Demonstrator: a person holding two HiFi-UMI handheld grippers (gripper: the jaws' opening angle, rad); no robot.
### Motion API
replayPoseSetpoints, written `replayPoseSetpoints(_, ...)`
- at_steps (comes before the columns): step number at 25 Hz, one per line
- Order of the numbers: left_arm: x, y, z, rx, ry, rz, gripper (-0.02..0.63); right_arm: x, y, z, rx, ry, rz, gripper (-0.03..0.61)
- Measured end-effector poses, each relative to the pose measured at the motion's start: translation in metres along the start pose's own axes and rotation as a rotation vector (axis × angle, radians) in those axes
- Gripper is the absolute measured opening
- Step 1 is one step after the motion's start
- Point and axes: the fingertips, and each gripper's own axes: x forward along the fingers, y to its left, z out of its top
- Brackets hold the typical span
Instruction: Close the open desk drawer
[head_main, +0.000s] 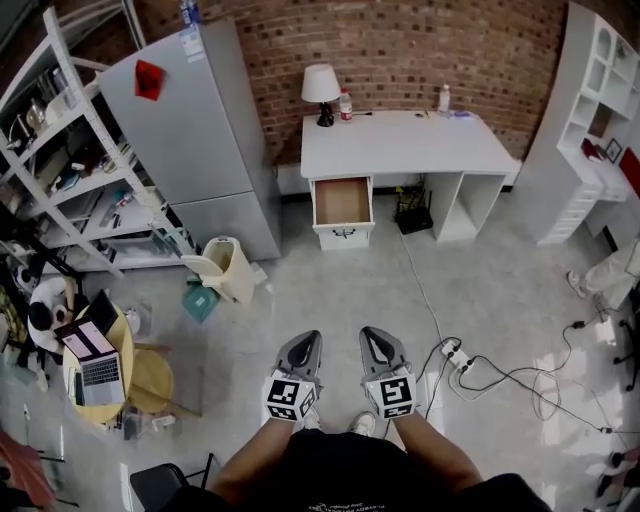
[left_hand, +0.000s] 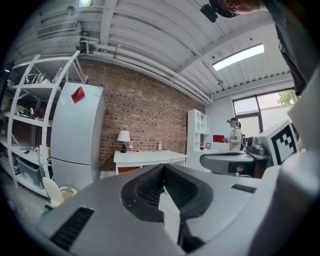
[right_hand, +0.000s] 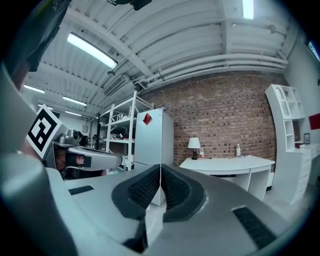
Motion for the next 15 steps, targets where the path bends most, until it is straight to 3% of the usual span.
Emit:
replayPoseSetpoints(7, 0.01, 0.005, -0.001, 0.02, -0.01, 0.015, 0.008, 0.012, -0.009, -0.005, 0.02, 0.005, 0.002, 0.029)
replayPoseSetpoints(15, 0.044, 0.049, 0.001, 0.026, -0.014, 0.011, 0.008, 0.065, -0.015, -0.001, 0.006, 0.004, 0.016, 0.029)
